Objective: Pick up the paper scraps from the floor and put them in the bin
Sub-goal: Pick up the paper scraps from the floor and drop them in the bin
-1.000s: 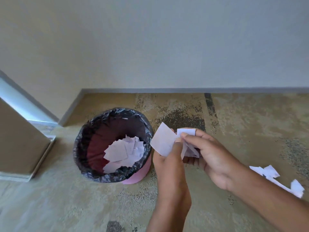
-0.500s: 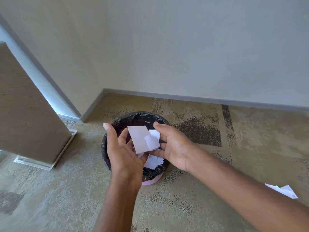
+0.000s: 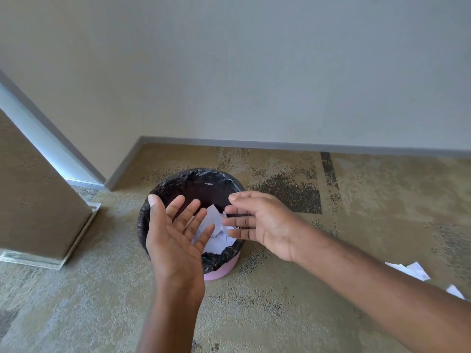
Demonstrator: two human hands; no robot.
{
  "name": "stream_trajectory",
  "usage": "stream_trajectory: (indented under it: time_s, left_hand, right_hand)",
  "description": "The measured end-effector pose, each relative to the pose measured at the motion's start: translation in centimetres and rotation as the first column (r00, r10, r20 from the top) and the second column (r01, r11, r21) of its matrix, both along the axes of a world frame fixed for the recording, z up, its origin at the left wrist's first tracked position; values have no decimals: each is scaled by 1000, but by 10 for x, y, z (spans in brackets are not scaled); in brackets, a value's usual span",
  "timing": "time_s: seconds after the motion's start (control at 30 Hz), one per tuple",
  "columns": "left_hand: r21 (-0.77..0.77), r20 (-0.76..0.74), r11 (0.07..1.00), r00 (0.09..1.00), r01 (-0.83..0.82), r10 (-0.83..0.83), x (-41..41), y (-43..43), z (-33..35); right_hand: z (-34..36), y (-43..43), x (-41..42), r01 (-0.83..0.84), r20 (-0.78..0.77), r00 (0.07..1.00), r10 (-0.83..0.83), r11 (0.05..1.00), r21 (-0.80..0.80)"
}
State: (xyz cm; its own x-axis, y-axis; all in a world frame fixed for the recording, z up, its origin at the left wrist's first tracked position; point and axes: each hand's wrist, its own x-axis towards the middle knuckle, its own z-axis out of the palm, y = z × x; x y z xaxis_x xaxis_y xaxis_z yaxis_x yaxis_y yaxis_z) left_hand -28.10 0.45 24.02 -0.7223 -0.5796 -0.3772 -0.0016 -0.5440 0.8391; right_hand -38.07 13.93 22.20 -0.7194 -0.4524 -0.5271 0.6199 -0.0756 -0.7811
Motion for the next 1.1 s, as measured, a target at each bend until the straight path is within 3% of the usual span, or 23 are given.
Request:
stream_trajectory:
  time_s: [0.2, 0.4, 0.57, 0.8, 0.9, 1.0, 1.1]
  left_hand:
    - [-27, -99, 964, 958, 266, -267, -7, 69, 6]
    - [-60, -24, 761, 762, 645, -647, -30, 169, -30]
    - [-94, 168, 482, 491, 871, -855, -42, 256, -97]
    - [-172, 316, 202, 248, 964, -916, -33, 354, -198]
    - [-281, 359, 122, 222, 952, -907, -30, 385, -238]
    - [-445, 410, 75, 277, 892, -869, -37, 405, -272]
    - [-673, 460, -56, 358, 738, -812, -56, 411, -299]
  right_hand:
    - [-3, 95, 14, -11, -87, 996, 16, 998, 62]
    - [-45, 206, 39, 294, -31, 956, -292, 952, 91]
    - [-106, 302, 75, 596, 31, 798, -602, 796, 110]
    - [-201, 406, 144, 818, 80, 519, -851, 521, 243]
    - [-230, 442, 174, 838, 64, 444, -894, 439, 323]
    - [-245, 476, 195, 840, -4, 397, -918, 362, 403]
    - [-255, 509, 206, 833, -102, 361, -927, 272, 482]
